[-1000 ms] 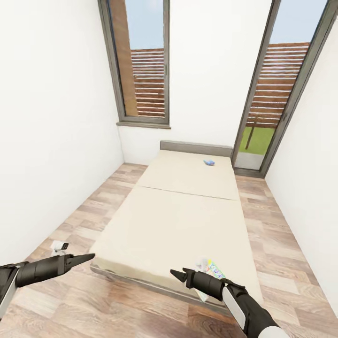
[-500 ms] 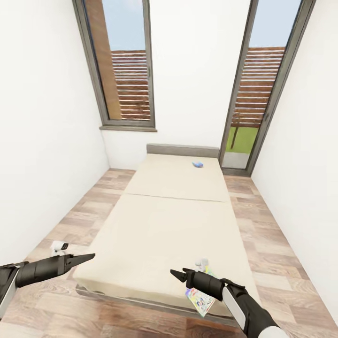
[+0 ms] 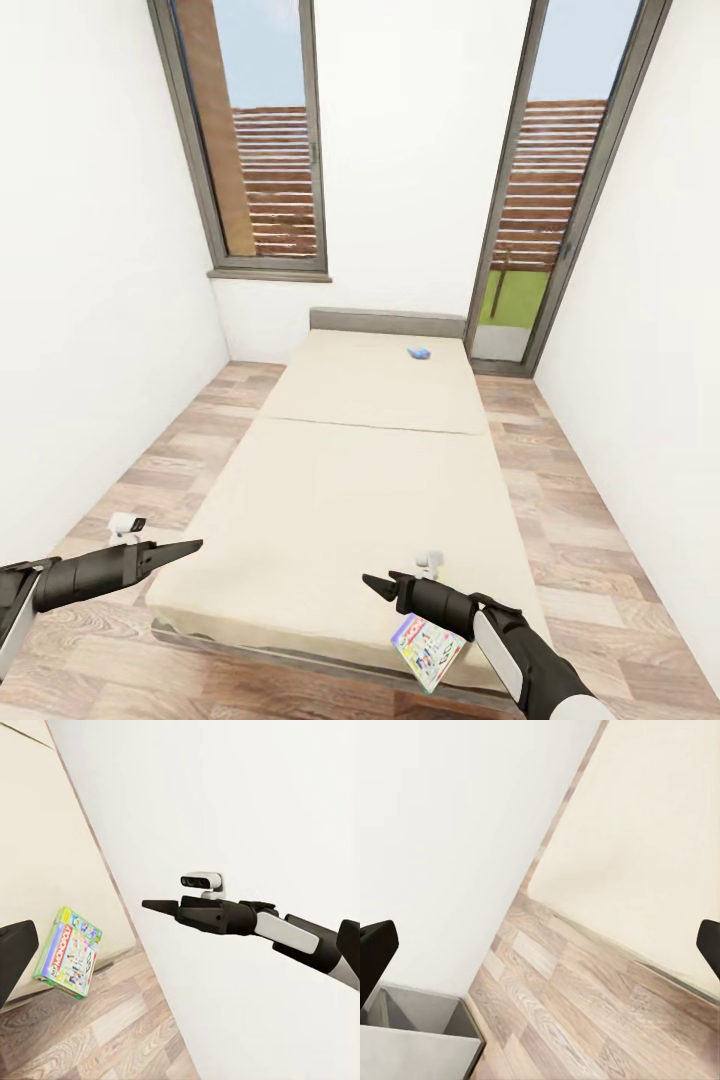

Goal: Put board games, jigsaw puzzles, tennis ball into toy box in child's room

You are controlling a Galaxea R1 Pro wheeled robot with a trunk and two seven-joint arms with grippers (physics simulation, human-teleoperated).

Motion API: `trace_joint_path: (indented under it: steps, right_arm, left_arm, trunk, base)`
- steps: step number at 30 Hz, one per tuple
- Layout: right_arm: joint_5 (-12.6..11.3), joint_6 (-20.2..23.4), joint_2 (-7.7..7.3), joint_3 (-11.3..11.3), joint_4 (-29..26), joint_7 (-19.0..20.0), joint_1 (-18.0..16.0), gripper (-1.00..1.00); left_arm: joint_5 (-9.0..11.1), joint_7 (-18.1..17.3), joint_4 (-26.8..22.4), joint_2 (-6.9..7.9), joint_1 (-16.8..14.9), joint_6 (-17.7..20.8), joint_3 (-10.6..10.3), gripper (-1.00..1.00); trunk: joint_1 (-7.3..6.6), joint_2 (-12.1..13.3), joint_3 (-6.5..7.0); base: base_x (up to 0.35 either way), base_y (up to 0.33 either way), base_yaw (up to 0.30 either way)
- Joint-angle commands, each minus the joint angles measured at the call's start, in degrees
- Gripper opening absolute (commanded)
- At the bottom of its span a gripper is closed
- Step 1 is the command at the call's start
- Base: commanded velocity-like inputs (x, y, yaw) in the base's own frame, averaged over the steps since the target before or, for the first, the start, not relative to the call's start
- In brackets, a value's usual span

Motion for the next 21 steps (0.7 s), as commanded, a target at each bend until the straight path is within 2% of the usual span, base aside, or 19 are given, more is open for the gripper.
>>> trace_joint_path:
  steps: [1, 10, 21]
  right_arm:
    - [-0.61, 0.56, -0.03, 0.07, -0.03, 0.03, -0.03, 1.00]
    - [-0.70, 0.56, -0.05, 0.04, -0.03, 0.05, -0.05, 1.00]
    - [-0.77, 0.56, -0.07, 0.04, -0.03, 0.06, -0.05, 1.00]
  left_arm:
    - [-0.03, -0.22, -0.01, 0.01, -0.04, 0.61, 0.00, 1.00]
    - [-0.04, -0.22, -0.02, 0.01, -0.04, 0.57, 0.45, 1.00]
    - [-0.06, -0.22, -0.01, 0.01, -0.04, 0.56, 0.60, 1.00]
  trunk:
    - [0.03, -0.12, -0.12]
    - [0.03, -0.12, -0.06]
    - [0.03, -0.12, 0.50]
  base:
    - [0.006, -0.003, 0.000]
    - [0.002, -0.016, -0.022]
    - [0.000, -0.182, -0.187]
